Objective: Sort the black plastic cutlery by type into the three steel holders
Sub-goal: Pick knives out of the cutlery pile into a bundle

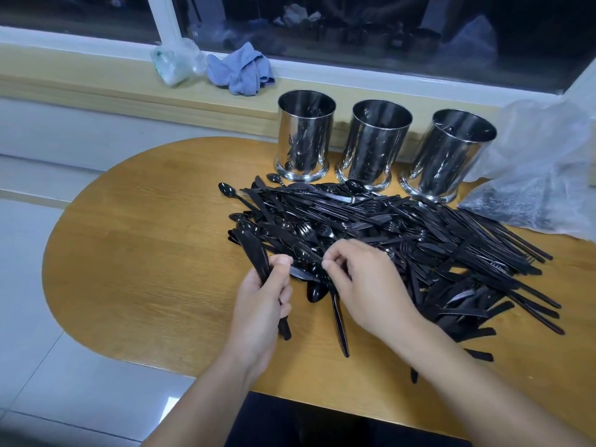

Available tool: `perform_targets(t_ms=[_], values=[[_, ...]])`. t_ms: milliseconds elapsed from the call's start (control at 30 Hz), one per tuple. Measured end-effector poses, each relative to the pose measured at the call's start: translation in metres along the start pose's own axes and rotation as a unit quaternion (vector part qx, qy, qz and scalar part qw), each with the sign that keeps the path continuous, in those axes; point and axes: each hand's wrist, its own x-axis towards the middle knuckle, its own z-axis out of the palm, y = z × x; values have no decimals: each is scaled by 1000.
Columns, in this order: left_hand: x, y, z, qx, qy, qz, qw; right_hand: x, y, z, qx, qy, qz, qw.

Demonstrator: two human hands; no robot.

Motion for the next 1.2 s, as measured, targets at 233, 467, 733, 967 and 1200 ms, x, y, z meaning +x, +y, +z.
perform_targets(t_ms=[233,467,733,967,1200], values=[[0,-1,6,-45,10,2,999,-27,-2,11,101,-67,4,993],[0,-5,-5,-94,70,-22,993,-11,27,20,-34,-25,-6,999],[1,-9,-14,-60,61,-32,996,2,22,30,-122,-44,-32,991],[0,-10,-14,-34,45,-26,998,2,14,36,-136,-65,-38,988],[3,-10,-14,-23,48,-40,998,6,12,38,-102,-52,-35,993]])
